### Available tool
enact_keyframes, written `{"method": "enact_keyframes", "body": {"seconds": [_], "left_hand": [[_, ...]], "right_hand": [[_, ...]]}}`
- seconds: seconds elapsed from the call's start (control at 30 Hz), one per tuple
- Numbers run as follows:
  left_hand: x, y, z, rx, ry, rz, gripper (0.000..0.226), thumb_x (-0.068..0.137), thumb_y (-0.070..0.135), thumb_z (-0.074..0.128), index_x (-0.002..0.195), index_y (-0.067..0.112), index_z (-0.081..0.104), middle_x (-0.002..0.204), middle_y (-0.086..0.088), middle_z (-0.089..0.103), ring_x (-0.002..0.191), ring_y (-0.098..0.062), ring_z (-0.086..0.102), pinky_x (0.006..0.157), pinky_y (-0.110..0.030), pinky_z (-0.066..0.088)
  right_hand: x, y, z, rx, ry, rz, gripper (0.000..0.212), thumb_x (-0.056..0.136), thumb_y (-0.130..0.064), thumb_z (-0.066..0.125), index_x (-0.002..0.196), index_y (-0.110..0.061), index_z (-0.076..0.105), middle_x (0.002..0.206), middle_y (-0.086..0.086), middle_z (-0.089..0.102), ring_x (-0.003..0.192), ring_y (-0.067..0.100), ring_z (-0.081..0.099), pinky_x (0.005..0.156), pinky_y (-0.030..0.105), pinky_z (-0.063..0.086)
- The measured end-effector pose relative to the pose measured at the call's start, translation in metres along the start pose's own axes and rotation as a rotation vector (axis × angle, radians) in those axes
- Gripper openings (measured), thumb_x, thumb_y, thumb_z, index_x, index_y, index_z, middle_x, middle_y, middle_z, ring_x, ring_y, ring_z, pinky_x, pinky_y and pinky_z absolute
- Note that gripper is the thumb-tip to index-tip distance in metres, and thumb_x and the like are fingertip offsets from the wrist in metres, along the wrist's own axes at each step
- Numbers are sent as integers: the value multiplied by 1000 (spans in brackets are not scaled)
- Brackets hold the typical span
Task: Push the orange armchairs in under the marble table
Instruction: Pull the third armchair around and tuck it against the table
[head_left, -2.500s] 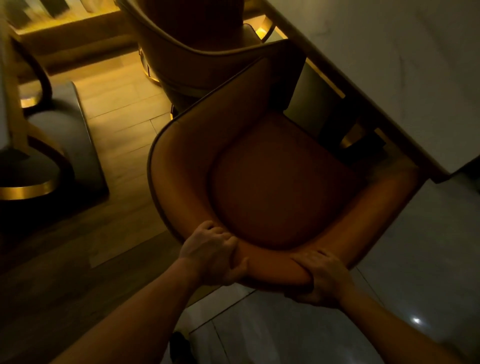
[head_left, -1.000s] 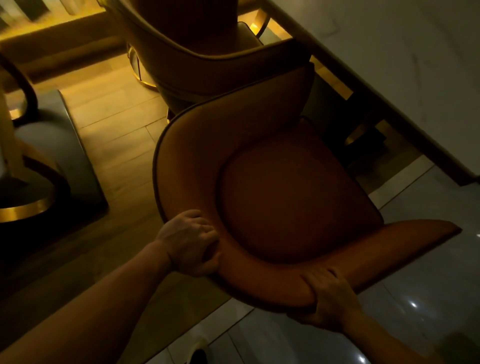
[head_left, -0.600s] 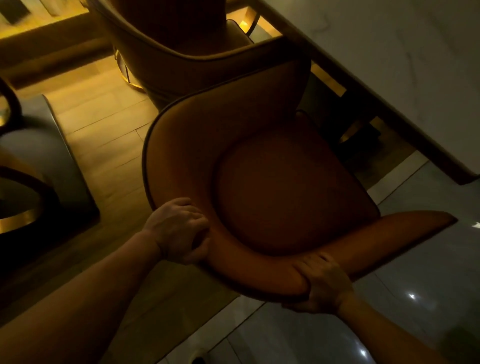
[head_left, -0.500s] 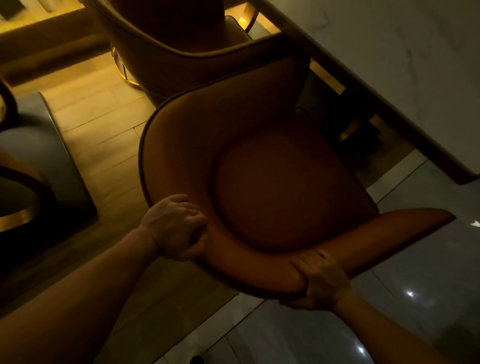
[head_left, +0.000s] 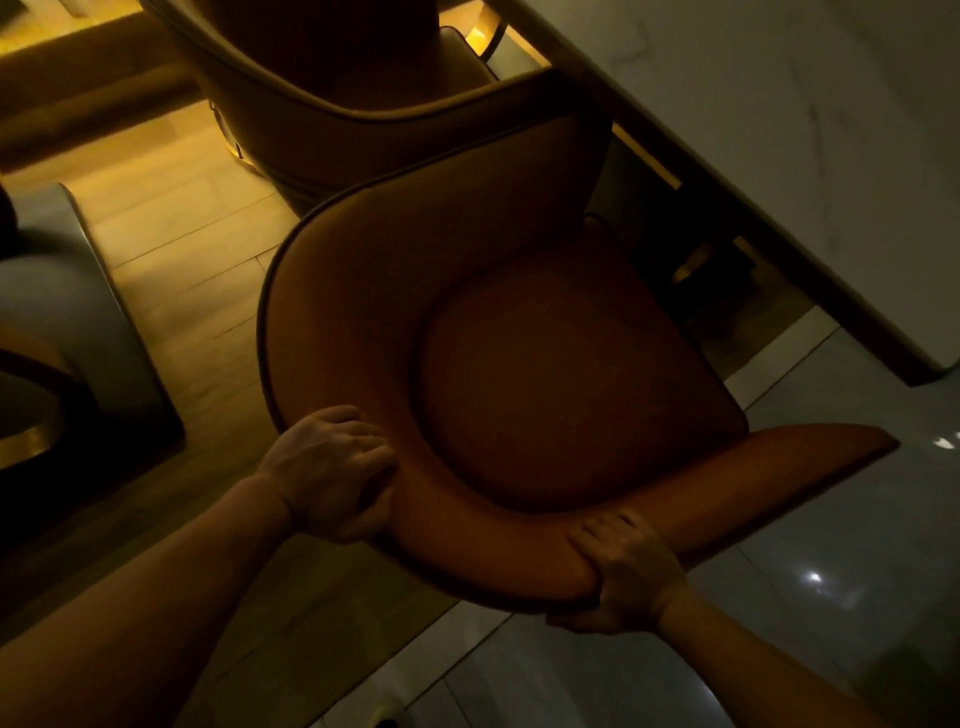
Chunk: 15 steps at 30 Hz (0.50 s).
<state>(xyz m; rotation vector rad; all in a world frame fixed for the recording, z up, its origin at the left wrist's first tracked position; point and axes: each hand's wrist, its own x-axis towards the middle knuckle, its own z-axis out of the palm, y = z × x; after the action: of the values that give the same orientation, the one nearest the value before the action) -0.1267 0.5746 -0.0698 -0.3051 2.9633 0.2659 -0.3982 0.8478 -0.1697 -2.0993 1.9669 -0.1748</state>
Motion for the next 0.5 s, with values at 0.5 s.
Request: {"method": "enact_keyframes", "body": {"seconds": [0.5], "left_hand": [[28, -8, -11, -37, 5, -69, 43, 82, 48, 42, 81, 18, 73, 87, -3, 76, 80, -23, 73, 85, -40, 54]], "right_hand": [[23, 32, -6, -20, 95, -84, 87, 63, -89, 55, 98, -11, 71, 86, 4, 70, 74, 25, 66, 76, 38, 53]]}}
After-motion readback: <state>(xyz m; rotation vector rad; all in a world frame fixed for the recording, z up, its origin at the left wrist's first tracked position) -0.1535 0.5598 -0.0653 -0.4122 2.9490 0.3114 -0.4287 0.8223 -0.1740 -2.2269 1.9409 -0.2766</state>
